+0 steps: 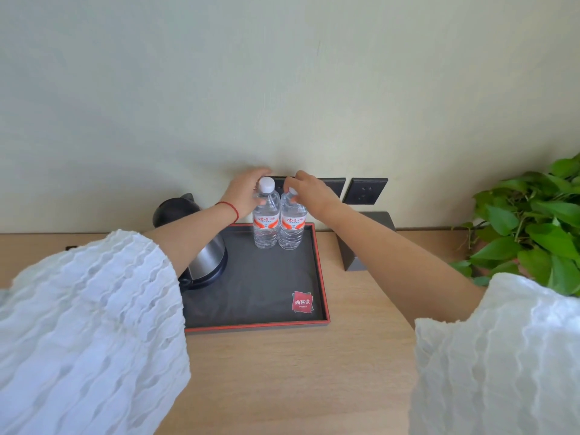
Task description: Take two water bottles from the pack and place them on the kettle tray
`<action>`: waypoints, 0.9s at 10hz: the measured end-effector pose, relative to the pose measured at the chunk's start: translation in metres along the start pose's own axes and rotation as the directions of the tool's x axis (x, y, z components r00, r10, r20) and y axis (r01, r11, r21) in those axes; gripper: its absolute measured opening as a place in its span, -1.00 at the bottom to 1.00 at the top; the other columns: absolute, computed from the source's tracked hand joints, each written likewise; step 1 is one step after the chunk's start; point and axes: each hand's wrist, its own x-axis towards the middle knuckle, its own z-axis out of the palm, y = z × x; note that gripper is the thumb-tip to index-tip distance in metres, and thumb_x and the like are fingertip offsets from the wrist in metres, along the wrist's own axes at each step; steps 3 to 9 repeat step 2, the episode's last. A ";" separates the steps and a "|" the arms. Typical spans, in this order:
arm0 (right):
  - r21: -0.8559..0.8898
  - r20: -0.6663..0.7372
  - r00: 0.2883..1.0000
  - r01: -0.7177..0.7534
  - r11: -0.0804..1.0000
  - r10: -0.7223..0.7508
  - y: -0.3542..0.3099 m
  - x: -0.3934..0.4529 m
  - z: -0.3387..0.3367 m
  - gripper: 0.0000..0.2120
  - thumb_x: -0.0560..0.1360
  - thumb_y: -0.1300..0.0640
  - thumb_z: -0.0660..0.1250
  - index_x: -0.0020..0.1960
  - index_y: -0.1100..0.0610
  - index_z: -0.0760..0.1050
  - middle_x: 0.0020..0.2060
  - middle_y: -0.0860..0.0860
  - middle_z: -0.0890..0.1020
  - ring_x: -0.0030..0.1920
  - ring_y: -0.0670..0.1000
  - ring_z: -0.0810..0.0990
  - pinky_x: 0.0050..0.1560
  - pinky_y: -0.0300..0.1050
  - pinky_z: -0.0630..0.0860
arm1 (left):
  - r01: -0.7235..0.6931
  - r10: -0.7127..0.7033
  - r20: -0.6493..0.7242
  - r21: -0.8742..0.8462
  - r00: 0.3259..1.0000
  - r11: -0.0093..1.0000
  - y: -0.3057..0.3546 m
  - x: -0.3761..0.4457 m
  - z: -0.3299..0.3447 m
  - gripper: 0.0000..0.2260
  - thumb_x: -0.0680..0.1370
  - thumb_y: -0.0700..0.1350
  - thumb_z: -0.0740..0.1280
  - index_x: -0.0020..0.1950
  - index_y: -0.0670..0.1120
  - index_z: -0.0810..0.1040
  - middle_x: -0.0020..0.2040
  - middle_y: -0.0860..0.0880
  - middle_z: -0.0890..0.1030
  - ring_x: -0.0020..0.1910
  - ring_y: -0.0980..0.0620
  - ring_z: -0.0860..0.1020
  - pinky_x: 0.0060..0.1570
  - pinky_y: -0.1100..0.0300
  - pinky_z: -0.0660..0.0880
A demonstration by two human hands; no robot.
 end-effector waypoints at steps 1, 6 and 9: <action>0.036 -0.004 1.000 -0.026 0.999 0.027 -0.004 -0.001 0.001 -0.73 0.53 0.29 0.22 0.23 0.17 0.42 0.12 0.23 0.45 0.05 0.26 0.50 -0.01 0.10 0.51 | 0.149 -0.159 -0.087 -0.108 0.983 0.983 -0.004 -0.012 0.006 -0.39 0.34 -0.35 0.49 0.35 -0.26 0.36 0.30 -0.26 0.50 0.25 -0.21 0.48 0.32 -0.07 0.40; 0.119 -0.043 0.996 -0.078 0.990 0.084 -0.006 -0.012 0.002 -0.60 0.54 0.27 0.22 0.37 0.10 0.34 0.22 0.23 0.42 0.15 0.23 0.48 0.11 0.14 0.52 | 0.277 -0.294 -0.098 -0.155 0.951 0.948 -0.012 -0.031 0.009 -0.56 0.41 -0.27 0.44 0.26 -0.23 0.44 0.22 -0.24 0.56 0.19 -0.20 0.53 0.27 0.00 0.44; 0.119 -0.043 0.996 -0.078 0.990 0.084 -0.006 -0.012 0.002 -0.60 0.54 0.27 0.22 0.37 0.10 0.34 0.22 0.23 0.42 0.15 0.23 0.48 0.11 0.14 0.52 | 0.277 -0.294 -0.098 -0.155 0.951 0.948 -0.012 -0.031 0.009 -0.56 0.41 -0.27 0.44 0.26 -0.23 0.44 0.22 -0.24 0.56 0.19 -0.20 0.53 0.27 0.00 0.44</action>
